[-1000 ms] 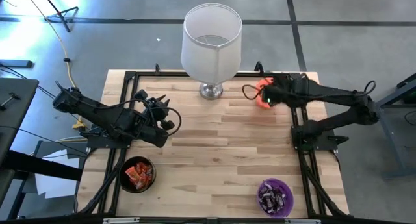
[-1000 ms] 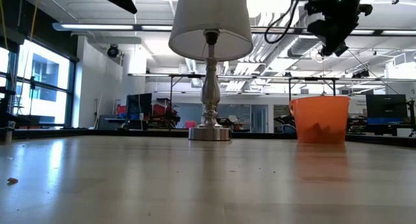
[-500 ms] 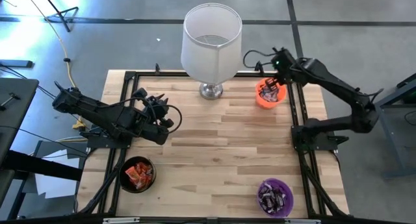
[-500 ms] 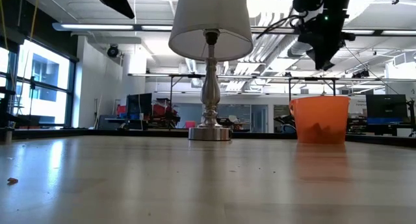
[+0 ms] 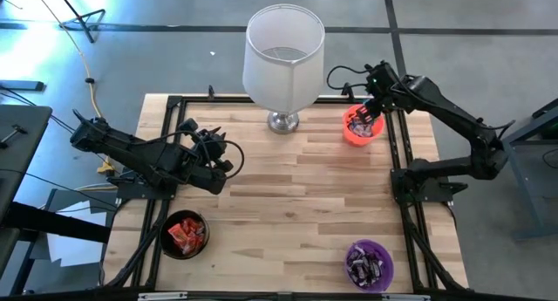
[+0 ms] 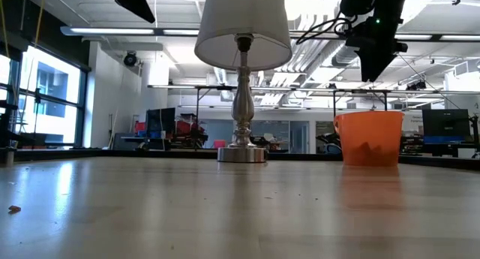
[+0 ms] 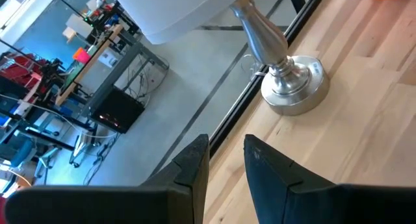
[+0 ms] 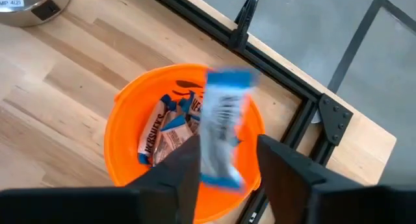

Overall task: Sort candy
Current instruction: Put the white chocolate bar into the orange bucket, then return to Home Position

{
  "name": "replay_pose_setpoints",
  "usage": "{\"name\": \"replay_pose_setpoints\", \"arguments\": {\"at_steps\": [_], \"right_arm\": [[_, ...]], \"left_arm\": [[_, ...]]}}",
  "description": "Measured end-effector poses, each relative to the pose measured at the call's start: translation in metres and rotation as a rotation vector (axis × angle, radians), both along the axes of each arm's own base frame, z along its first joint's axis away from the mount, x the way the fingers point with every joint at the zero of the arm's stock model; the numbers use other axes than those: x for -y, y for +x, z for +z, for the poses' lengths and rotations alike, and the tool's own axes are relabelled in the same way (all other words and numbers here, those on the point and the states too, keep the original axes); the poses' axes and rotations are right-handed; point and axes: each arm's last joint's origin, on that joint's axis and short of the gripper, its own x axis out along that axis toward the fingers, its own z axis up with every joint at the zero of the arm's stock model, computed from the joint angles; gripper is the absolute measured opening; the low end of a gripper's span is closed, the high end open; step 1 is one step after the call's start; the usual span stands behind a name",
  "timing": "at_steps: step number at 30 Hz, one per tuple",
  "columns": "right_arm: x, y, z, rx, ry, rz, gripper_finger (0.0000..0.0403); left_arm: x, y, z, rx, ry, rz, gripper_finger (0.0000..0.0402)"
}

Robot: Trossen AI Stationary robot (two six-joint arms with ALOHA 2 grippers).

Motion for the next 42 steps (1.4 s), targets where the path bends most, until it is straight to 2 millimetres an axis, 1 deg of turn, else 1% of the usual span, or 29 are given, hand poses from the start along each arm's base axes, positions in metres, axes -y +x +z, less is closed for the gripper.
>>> {"name": "replay_pose_setpoints", "arguments": {"at_steps": [4,7,10,12,15,18,22,25,27,30,34,38,42], "right_arm": [[0.0,0.0,0.0,0.0,-0.001,0.001,0.0184],[0.0,0.0,0.0,0.007,0.002,-0.013,0.0208],[-0.002,0.0,-0.001,0.039,0.041,-0.05,0.0219],[-0.005,0.001,-0.002,0.057,0.087,-0.023,0.0221],[-0.012,0.005,0.0,0.078,0.098,-0.001,0.0219],[-0.024,0.012,0.004,0.12,0.085,0.036,0.0215],[-0.046,0.027,0.009,0.223,0.046,0.126,0.0211],[-0.066,0.04,0.008,0.289,0.037,0.212,0.0211],[-0.081,0.047,0.004,0.328,0.039,0.276,0.0211],[-0.104,0.057,-0.012,0.385,0.036,0.372,0.0211],[-0.132,0.065,-0.045,0.466,0.07,0.457,0.0211],[-0.151,0.066,-0.081,0.513,0.116,0.49,0.0211],[-0.166,0.065,-0.108,0.586,0.119,0.565,0.0211]], "left_arm": [[0.0,0.0,0.0,0.001,0.0,0.0,0.0085],[0.0,0.0,0.0,-0.001,0.0,0.0,0.0085],[-0.001,-0.002,-0.001,-0.015,0.004,0.005,0.0085],[-0.002,-0.006,-0.002,-0.038,-0.014,0.018,0.0085],[-0.004,-0.02,-0.006,-0.045,-0.122,0.075,0.0085],[0.001,-0.037,-0.021,0.008,-0.195,0.113,0.0085],[0.011,-0.055,-0.044,0.114,-0.262,0.089,0.0085],[0.017,-0.063,-0.058,0.192,-0.286,0.045,0.0085],[0.019,-0.069,-0.066,0.21,-0.289,0.009,0.0085],[0.021,-0.077,-0.077,0.227,-0.305,-0.03,0.0085],[0.023,-0.085,-0.09,0.225,-0.333,-0.114,0.0085],[0.028,-0.088,-0.102,0.19,-0.35,-0.24,0.0085],[0.033,-0.088,-0.115,0.159,-0.381,-0.392,0.0085]]}}
